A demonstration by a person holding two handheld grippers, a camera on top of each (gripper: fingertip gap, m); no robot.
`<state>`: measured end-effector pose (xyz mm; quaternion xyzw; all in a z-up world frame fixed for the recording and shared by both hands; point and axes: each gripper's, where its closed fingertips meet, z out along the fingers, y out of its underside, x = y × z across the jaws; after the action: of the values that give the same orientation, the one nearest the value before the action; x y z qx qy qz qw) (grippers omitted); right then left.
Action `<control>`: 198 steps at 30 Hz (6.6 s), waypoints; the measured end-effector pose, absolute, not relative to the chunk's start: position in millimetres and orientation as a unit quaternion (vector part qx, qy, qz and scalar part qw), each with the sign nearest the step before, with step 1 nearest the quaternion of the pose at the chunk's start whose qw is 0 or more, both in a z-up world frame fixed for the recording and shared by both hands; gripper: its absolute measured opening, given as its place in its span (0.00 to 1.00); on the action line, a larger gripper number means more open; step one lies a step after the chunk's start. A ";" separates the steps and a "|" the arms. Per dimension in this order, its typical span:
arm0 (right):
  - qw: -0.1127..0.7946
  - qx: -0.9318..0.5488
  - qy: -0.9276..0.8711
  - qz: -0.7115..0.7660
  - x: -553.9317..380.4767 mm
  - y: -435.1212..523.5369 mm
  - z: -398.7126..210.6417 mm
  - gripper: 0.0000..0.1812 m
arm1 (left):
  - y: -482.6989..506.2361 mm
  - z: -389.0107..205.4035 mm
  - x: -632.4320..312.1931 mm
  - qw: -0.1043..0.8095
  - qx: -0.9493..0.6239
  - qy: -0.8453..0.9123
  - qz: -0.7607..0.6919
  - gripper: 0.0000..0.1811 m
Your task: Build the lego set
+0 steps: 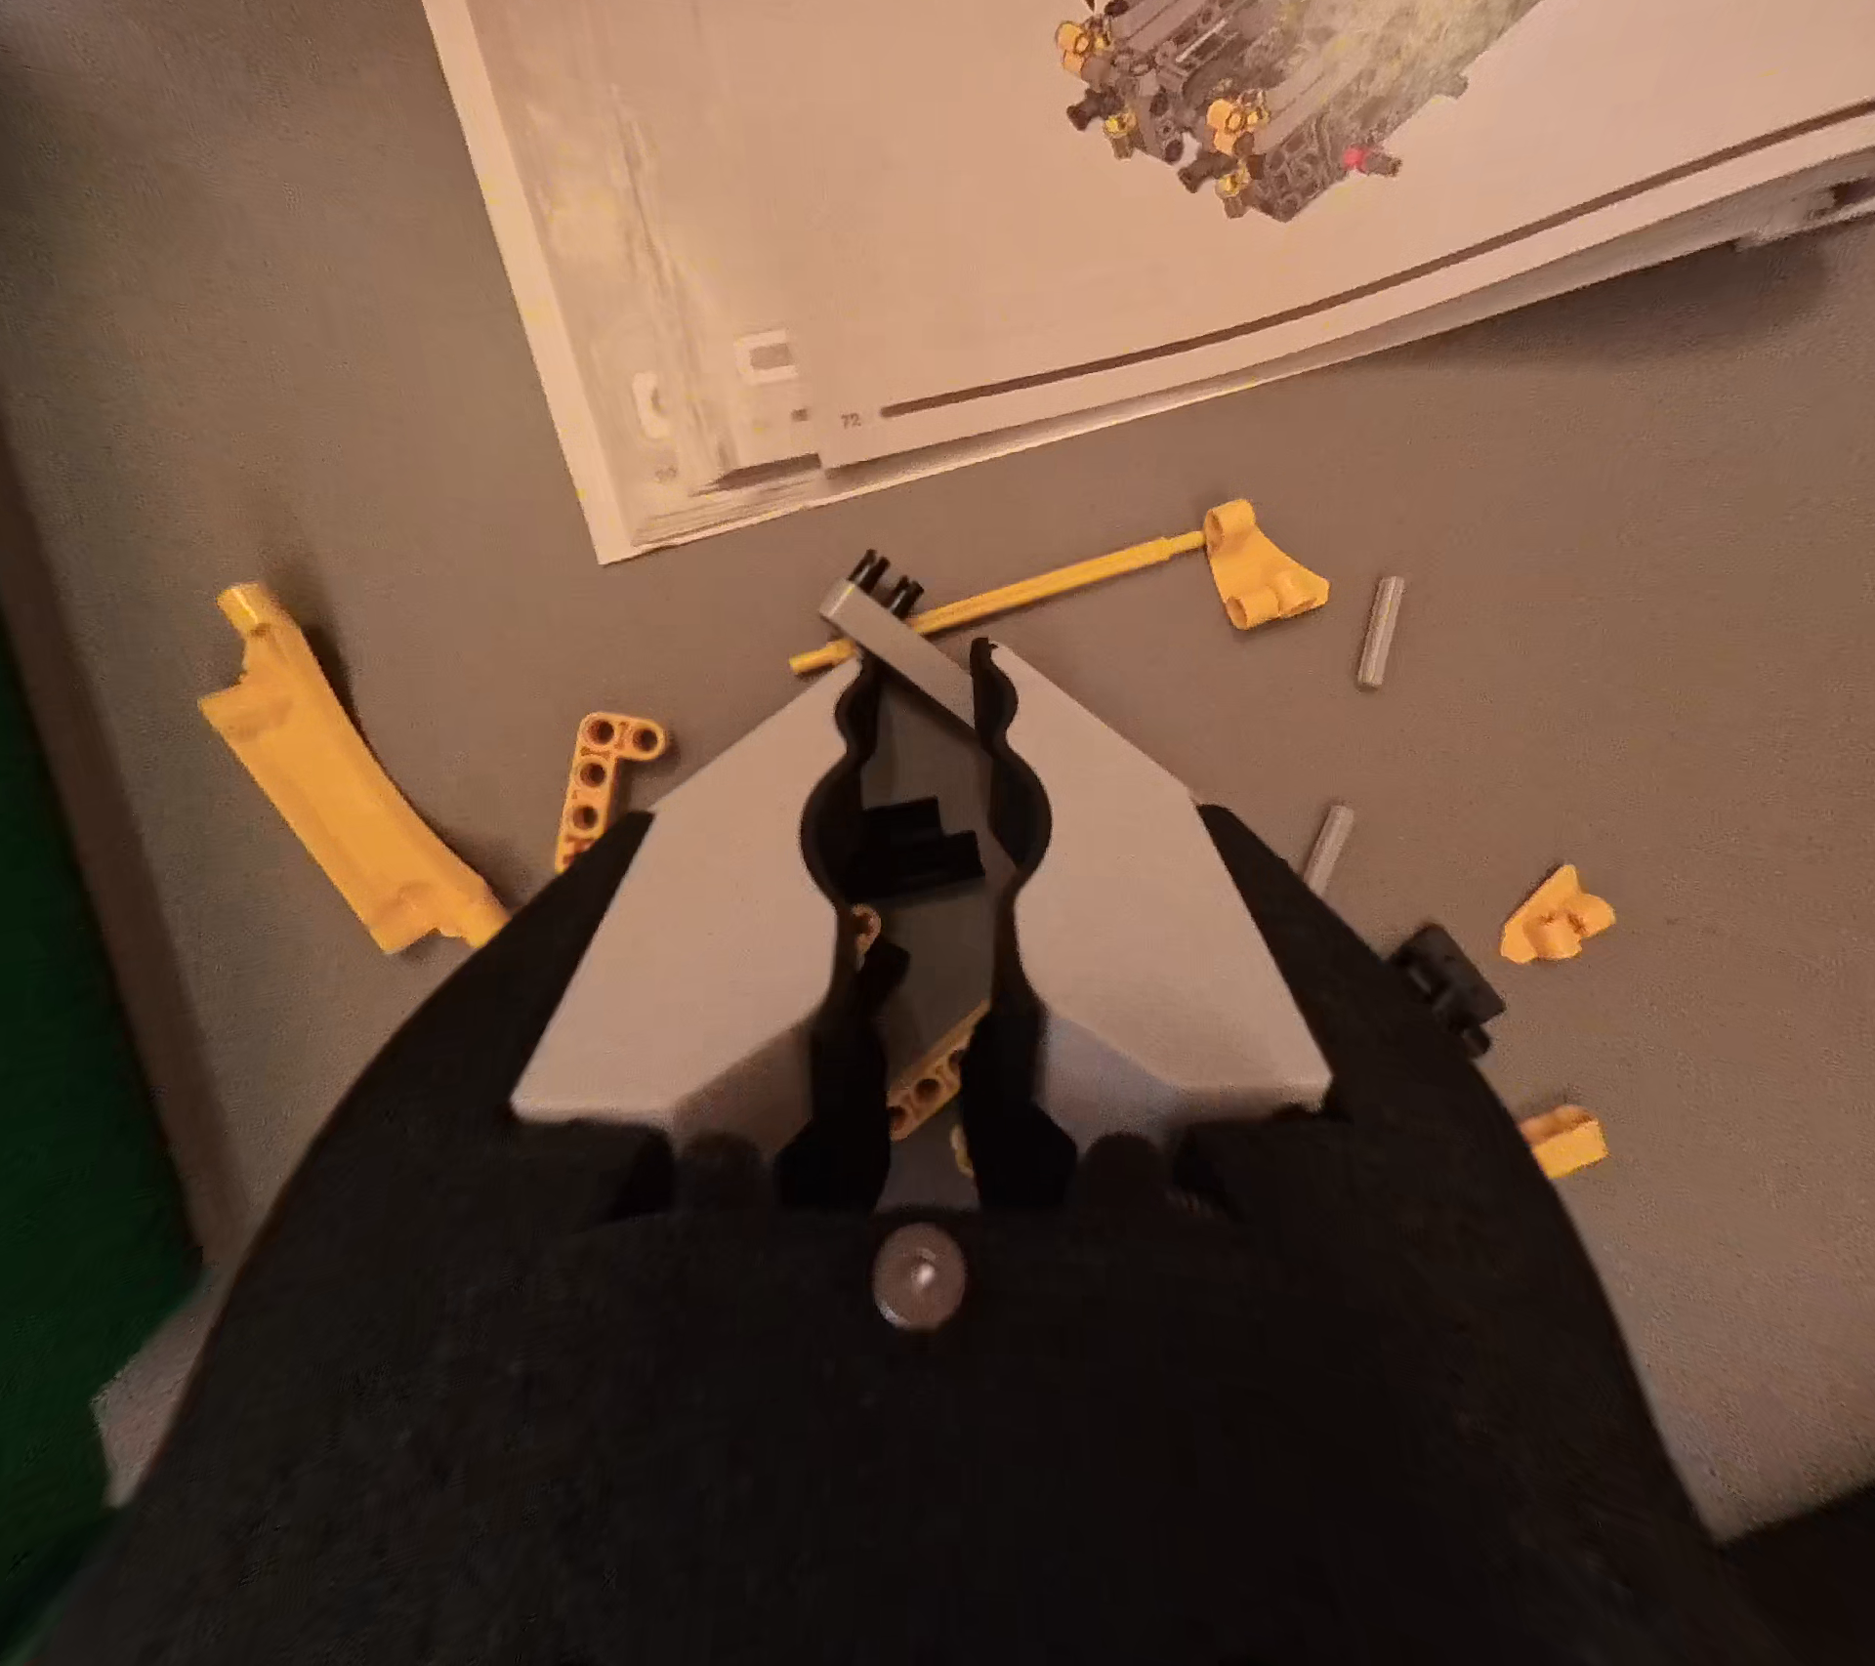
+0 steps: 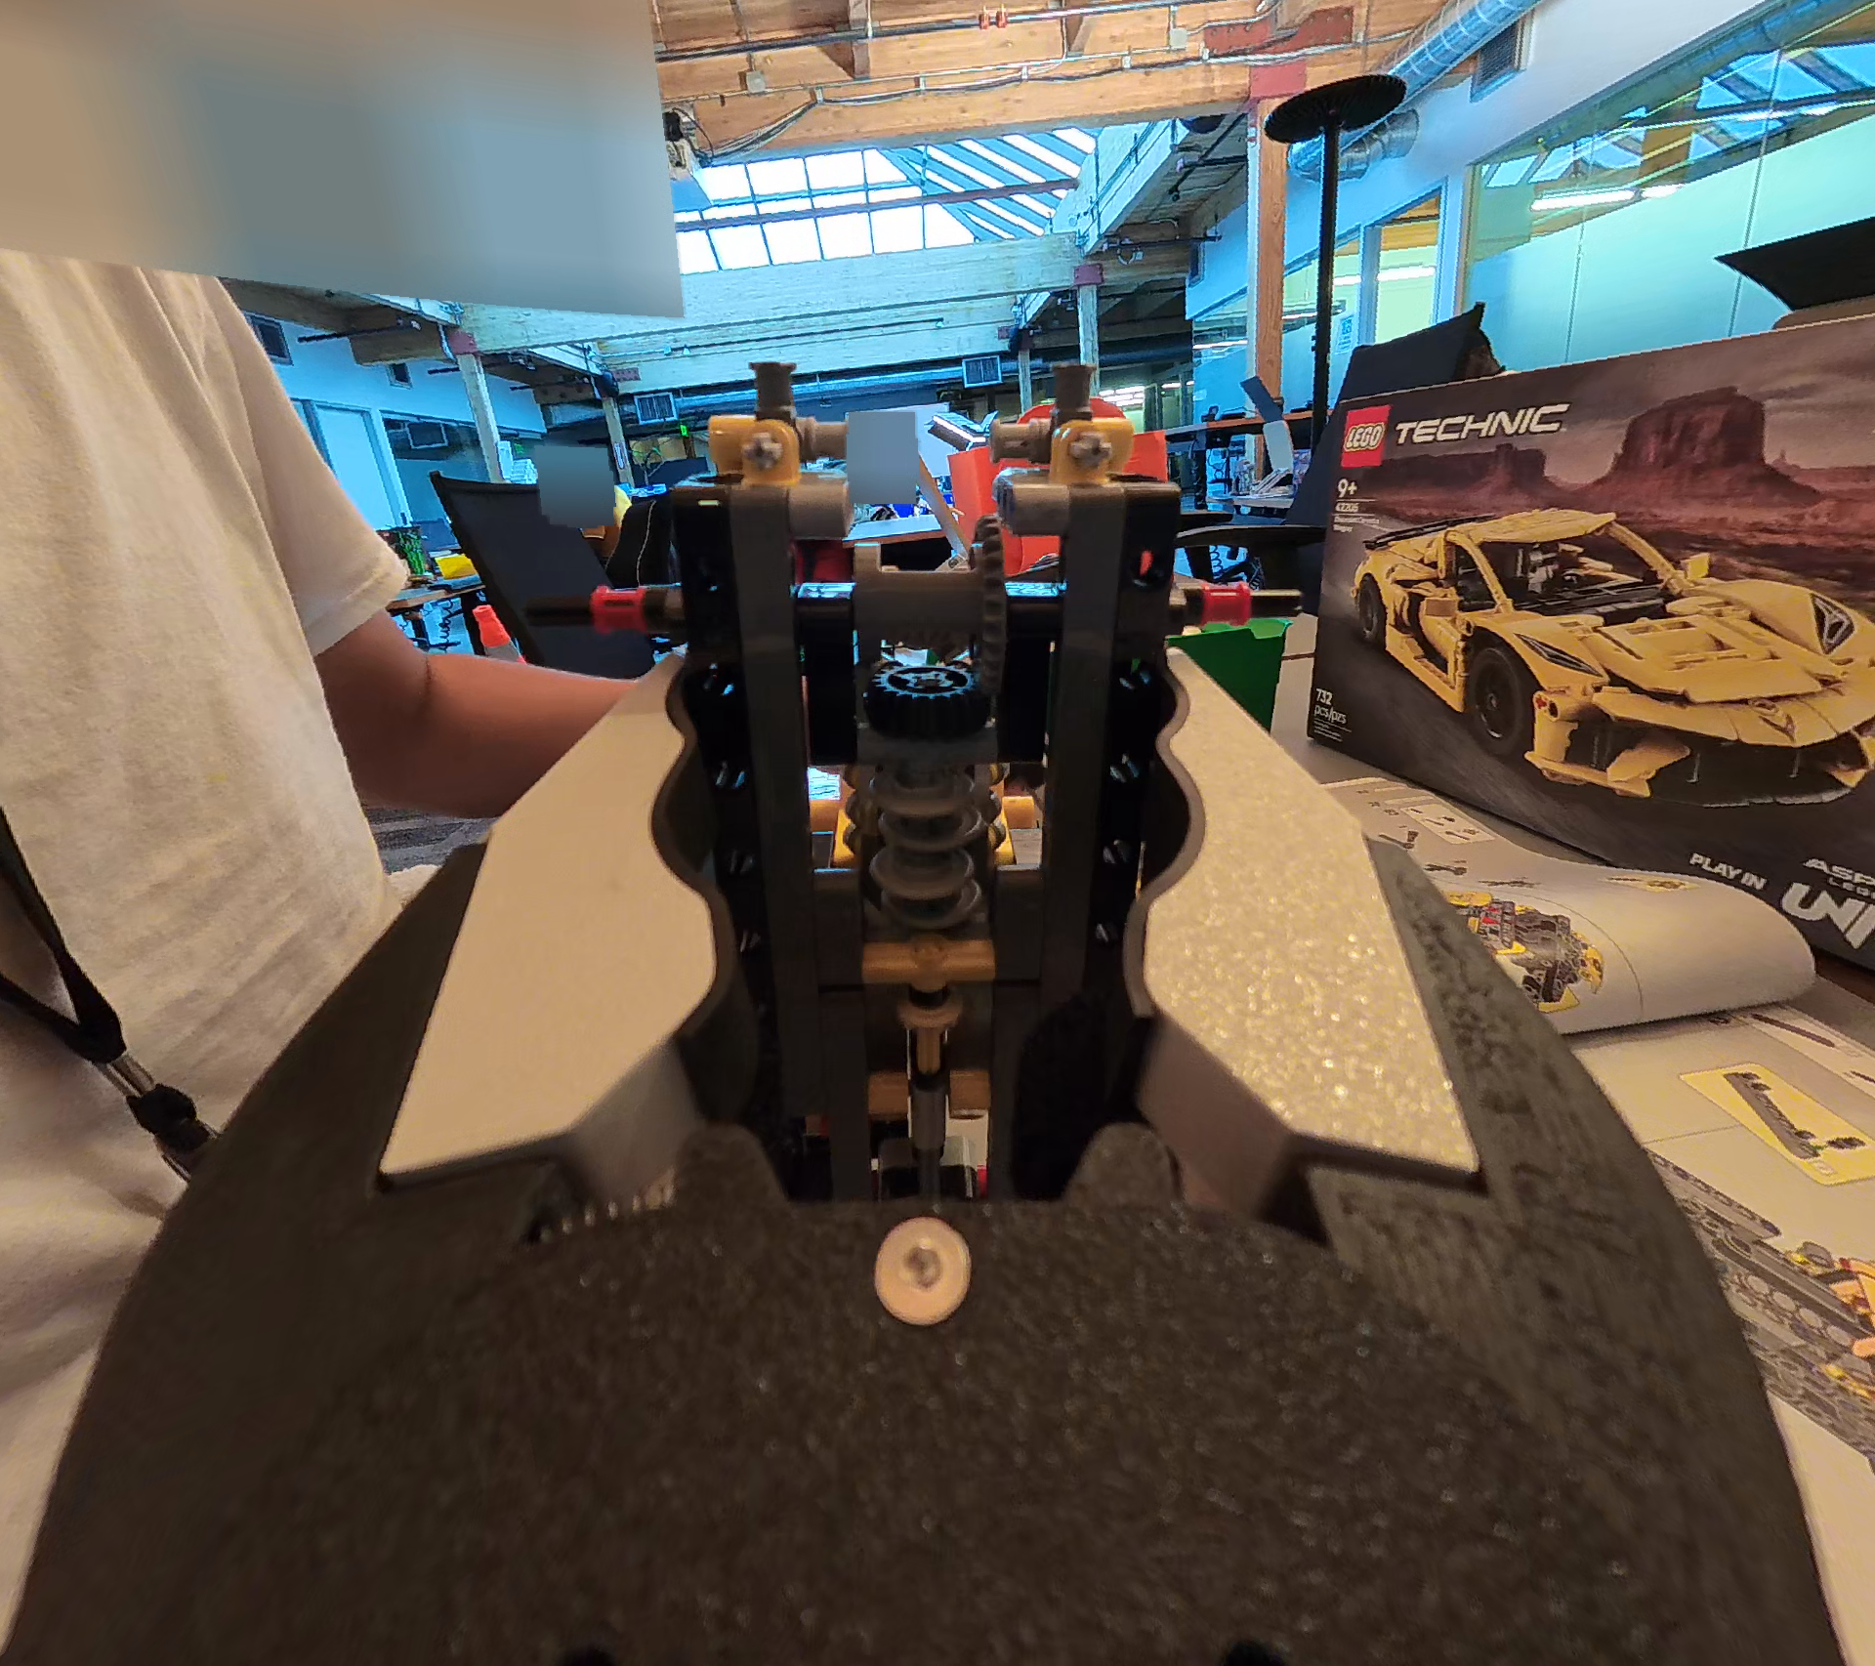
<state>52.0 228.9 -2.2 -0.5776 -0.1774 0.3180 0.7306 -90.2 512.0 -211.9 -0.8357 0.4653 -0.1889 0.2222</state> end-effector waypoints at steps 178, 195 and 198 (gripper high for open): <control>0.609 -0.734 -0.235 -0.188 -22.2 296.8 -41.0 0.46 | 281.7 2.5 -41.4 0.464 -0.479 0.694 -0.271 0.05; 0.648 -0.710 -0.230 -0.155 -19.4 292.7 -37.0 0.46 | 275.8 2.1 -32.7 0.354 -0.513 0.654 -0.428 0.04; 0.651 -0.707 -0.229 -0.154 -19.0 292.1 -36.7 0.46 | 277.2 0.5 -30.8 0.391 -0.505 0.670 -0.379 0.04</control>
<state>-19.0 292.1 -36.7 -0.7068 -0.2292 -0.1542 0.6512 -30.8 277.2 0.5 -0.5047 0.6701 -0.3785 0.3912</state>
